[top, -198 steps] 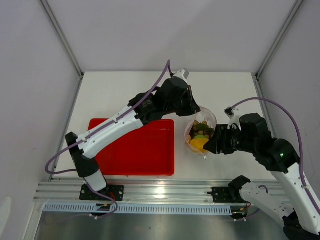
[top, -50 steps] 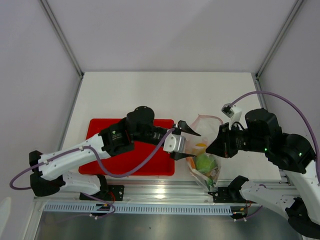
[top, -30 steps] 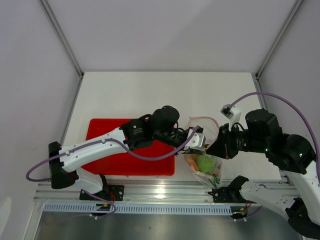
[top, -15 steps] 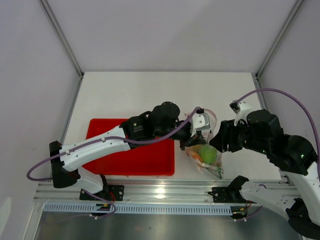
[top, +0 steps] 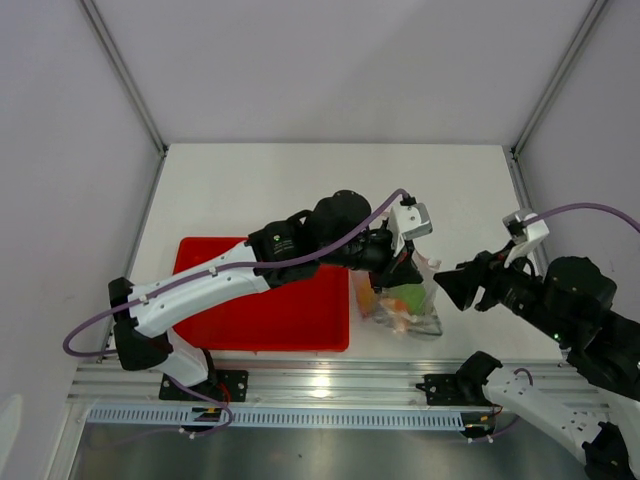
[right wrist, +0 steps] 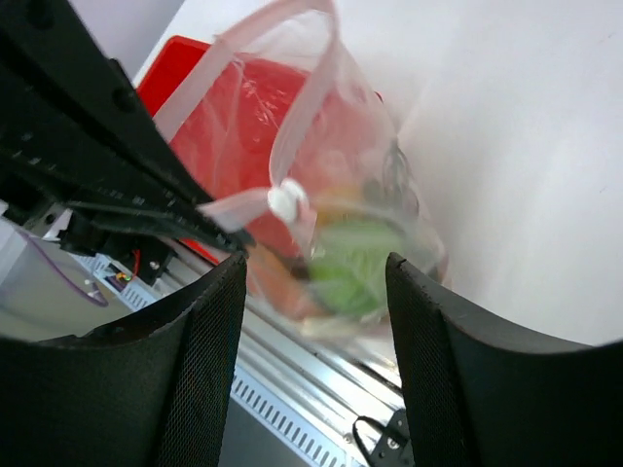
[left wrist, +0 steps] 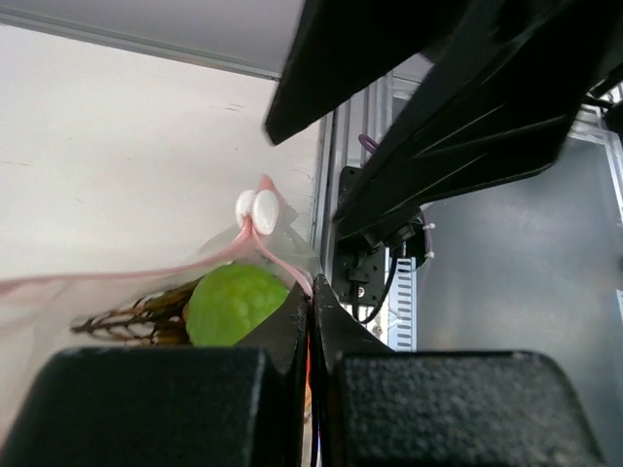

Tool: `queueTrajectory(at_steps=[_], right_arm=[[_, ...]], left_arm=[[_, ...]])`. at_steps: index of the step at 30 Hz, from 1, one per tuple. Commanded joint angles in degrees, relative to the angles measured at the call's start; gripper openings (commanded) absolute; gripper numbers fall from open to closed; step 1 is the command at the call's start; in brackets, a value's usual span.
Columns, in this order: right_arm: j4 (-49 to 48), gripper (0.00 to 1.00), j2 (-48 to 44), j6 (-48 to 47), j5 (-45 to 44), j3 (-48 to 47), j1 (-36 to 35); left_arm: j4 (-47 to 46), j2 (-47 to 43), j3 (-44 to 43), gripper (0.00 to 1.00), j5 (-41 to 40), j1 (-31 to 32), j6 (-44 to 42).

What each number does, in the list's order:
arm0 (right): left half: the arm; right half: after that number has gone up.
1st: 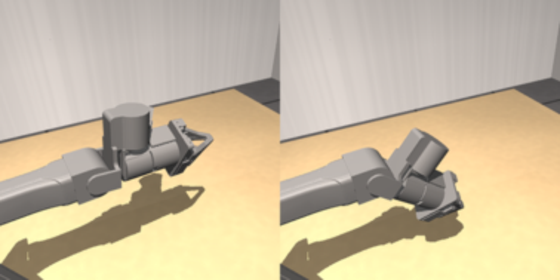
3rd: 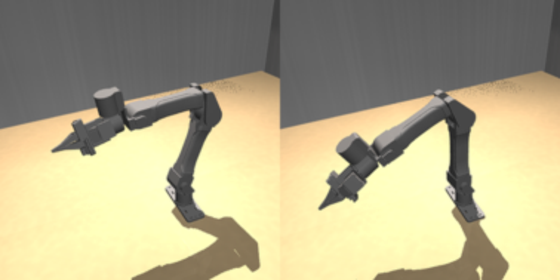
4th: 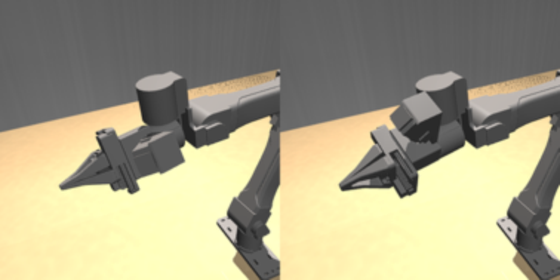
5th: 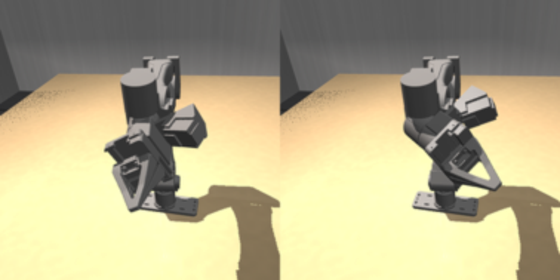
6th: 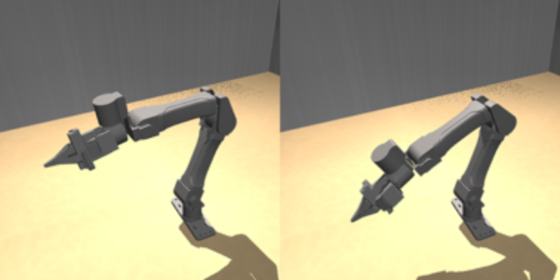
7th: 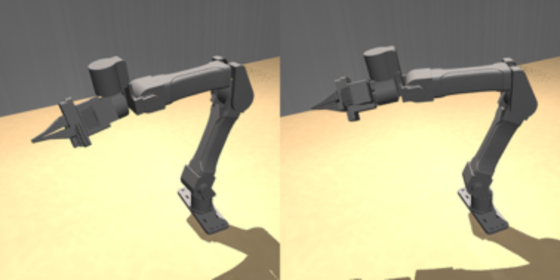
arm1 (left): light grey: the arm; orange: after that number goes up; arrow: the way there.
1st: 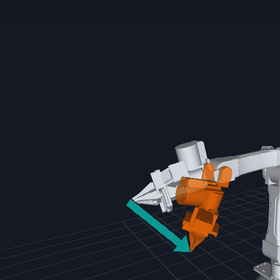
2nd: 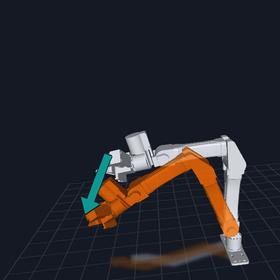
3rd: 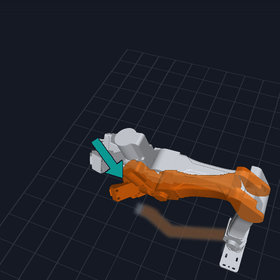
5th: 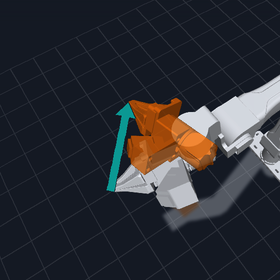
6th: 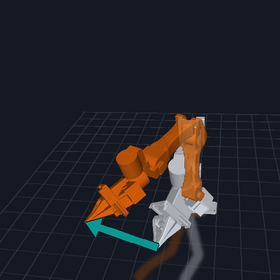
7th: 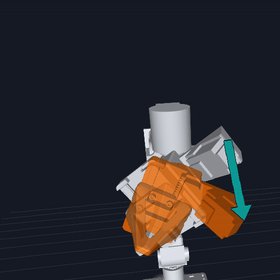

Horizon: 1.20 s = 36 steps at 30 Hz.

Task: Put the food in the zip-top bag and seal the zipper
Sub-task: Zip the zipper food storage bag at the center of the board.

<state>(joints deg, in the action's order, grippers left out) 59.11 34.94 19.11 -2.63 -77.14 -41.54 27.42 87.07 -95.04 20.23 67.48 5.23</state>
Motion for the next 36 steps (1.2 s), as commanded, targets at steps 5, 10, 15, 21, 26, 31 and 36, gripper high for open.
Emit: queueTrajectory(at_steps=[5, 10, 15, 21, 26, 31, 36], right_arm=[[-8.04, 0.6, 2.33, -8.47, 3.85, 6.91, -0.21], [-14.88, 0.59, -0.31, -9.89, 7.56, 13.59, -0.21], [-19.55, 0.48, -1.71, -9.36, 6.59, 17.03, -0.21], [-22.11, 0.43, -5.14, -12.08, 8.78, 16.85, -0.21], [-20.7, 0.44, -5.94, -14.19, 9.92, 15.97, -0.21], [-20.97, 0.42, -3.39, -15.77, 12.82, 15.1, -0.21], [-20.35, 0.17, -1.8, -15.78, 13.09, 14.48, -0.21]], left_arm=[[-1.67, -0.23, -1.11, 0.01, 1.49, 0.19, -0.57], [-1.49, 0.12, -1.11, 0.01, 2.36, -0.51, -1.37], [-1.23, 0.38, -0.76, 0.0, 4.38, -0.6, -2.16], [-0.79, -0.41, 0.65, 0.0, 4.91, -0.95, -2.77], [-0.26, -1.2, 1.7, 0.01, 5.17, -1.65, -3.21], [-0.09, -1.28, 1.09, 0.01, 6.66, -1.92, -3.04], [0.44, -1.9, 1.53, 0.01, 6.4, -1.92, -3.13]])
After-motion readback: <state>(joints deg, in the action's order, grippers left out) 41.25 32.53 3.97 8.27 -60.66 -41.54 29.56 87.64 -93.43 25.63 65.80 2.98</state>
